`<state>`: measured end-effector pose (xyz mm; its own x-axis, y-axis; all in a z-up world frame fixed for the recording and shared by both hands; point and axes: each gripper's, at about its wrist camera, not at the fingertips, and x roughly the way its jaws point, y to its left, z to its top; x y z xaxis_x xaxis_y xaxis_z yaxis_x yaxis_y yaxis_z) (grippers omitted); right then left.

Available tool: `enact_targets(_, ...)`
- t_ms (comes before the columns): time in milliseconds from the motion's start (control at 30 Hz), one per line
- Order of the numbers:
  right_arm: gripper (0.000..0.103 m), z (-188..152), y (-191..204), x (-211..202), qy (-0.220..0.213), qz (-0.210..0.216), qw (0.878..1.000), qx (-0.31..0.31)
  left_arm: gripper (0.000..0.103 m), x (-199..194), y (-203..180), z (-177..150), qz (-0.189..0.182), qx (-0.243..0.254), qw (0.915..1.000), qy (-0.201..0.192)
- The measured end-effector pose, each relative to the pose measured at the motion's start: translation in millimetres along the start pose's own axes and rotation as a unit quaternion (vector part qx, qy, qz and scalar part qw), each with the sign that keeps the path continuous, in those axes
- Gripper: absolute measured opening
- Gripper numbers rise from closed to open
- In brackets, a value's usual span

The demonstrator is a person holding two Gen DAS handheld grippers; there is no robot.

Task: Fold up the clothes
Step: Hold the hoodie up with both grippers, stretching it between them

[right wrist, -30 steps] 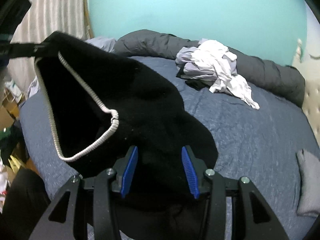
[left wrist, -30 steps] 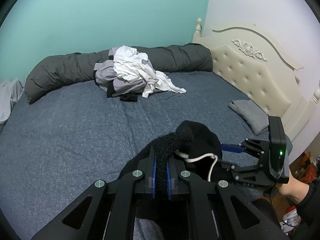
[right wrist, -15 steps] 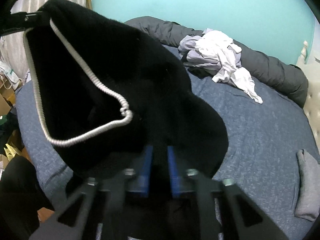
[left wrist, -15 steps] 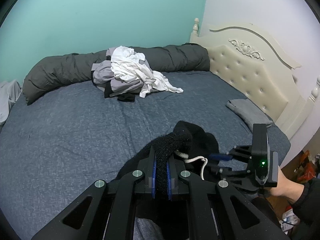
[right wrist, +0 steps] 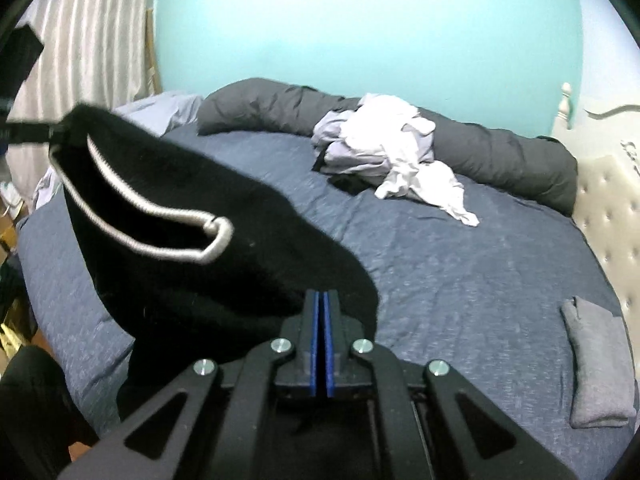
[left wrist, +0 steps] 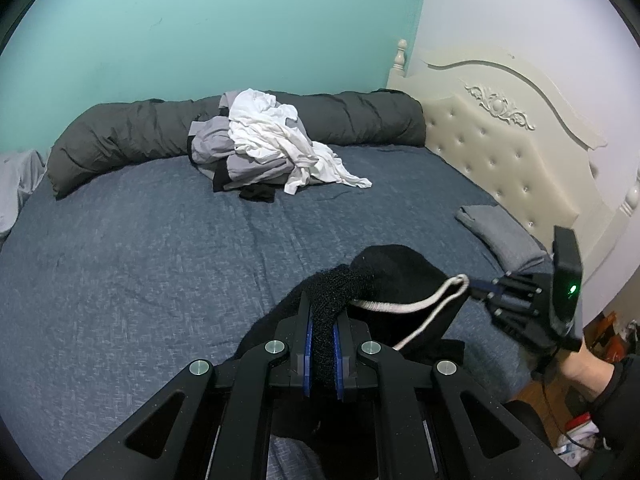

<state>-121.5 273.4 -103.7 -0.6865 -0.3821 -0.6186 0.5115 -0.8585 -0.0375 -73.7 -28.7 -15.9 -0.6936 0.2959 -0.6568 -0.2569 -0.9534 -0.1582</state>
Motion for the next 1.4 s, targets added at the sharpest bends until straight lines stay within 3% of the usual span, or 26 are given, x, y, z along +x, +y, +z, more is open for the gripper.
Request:
enact_targets(300,0.006,-18,-16,9,0.033,0.037,0.999,0.019,0.008,30,-1,-8,-0.005,-0.013,0.9996,0.025)
enact_targets(367,0.017,-22,-16,8,0.031,0.046,0.998,0.020,0.008,34,1,-10,-0.003,-0.017,0.9994,0.030)
enact_targets(433,0.053,-23,-15,7,0.031,0.059,0.998,0.021,0.008,39,2,-12,-0.002,-0.020,0.9992,0.035)
enact_targets(500,0.061,-24,-8,4,0.027,0.077,0.997,0.005,0.008,42,4,-13,-0.001,-0.022,0.9990,0.039)
enact_targets(667,0.062,-24,16,8,0.037,0.071,0.995,-0.057,0.008,43,3,-14,-0.002,-0.016,0.9991,0.039)
enact_targets(867,0.062,-16,32,17,0.034,0.077,0.993,-0.081,0.008,38,-6,-16,-0.007,0.002,0.9993,0.036)
enact_targets(1167,0.061,-6,36,51,0.070,0.079,0.993,-0.051,0.008,35,-9,-17,-0.012,0.008,0.9994,0.032)
enact_targets(1200,0.055,-6,35,54,0.075,0.073,0.994,-0.044,0.008,35,-9,-18,-0.012,0.009,0.9994,0.032)
enact_targets(1233,0.040,-6,34,56,0.080,0.070,0.994,-0.040,0.008,35,-10,-18,-0.011,0.010,0.9994,0.032)
enact_targets(1300,0.032,-5,34,60,0.089,0.065,0.993,-0.032,0.008,34,-10,-19,-0.011,0.011,0.9994,0.032)
enact_targets(1400,0.012,-3,36,62,0.095,0.050,0.994,-0.036,0.008,35,-12,-19,-0.011,0.012,0.9994,0.032)
